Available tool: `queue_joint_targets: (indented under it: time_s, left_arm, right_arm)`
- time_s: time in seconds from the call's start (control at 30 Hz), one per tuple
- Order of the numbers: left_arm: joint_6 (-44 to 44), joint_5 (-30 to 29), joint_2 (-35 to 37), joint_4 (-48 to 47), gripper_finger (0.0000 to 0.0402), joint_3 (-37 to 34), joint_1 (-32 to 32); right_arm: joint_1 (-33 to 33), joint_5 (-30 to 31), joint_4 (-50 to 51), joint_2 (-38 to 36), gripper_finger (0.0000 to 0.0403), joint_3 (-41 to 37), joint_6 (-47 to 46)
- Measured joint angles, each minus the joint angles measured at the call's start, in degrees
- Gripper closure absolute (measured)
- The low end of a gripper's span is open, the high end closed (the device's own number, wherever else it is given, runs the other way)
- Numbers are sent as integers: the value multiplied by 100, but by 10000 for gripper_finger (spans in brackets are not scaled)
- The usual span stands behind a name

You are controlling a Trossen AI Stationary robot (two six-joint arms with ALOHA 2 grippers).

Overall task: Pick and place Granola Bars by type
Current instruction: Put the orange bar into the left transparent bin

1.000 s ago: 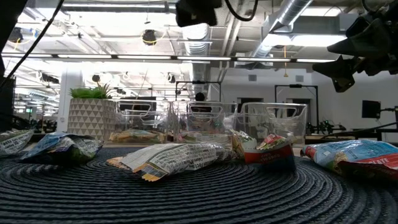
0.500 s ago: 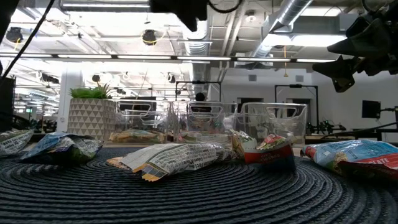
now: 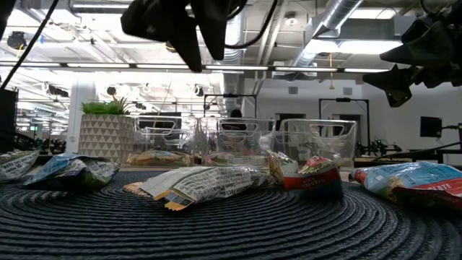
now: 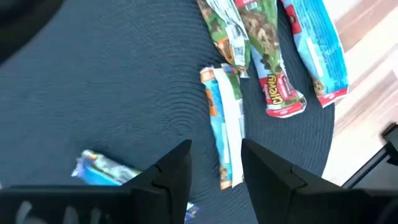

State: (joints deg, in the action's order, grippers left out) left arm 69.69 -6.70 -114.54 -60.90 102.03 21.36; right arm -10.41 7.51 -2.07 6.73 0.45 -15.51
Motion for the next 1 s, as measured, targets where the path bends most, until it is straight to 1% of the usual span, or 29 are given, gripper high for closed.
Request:
queue_joint_targets:
  time_s: [0.17,0.33,0.43,0.6,0.7,0.87,1.0]
  left_arm:
    - [90,52,0,730,255,-542,64]
    - [357,352,0,1263,219,-968,74]
    - [454,390,0,1613,200,-1131,83]
    - [505,368,-74,1846,183,-1201,117]
    - [501,457,-299,1842,182,-1107,155]
    - [455,657,-673,2122,182,-980,189]
    - [455,684,-754,2336,182,-982,200]
  right_arm:
    - [1,0,0,1,159,1,-1]
    - [2,0,0,0,159,1,0]
    - [0,0,0,1,159,2,0]
    - [0,0,-2,0,159,0,0]
    - [0,0,-1,-1,159,1,-1]
    - [0,0,4,1,159,2,0]
    - [1,0,2,-1,159,2,0]
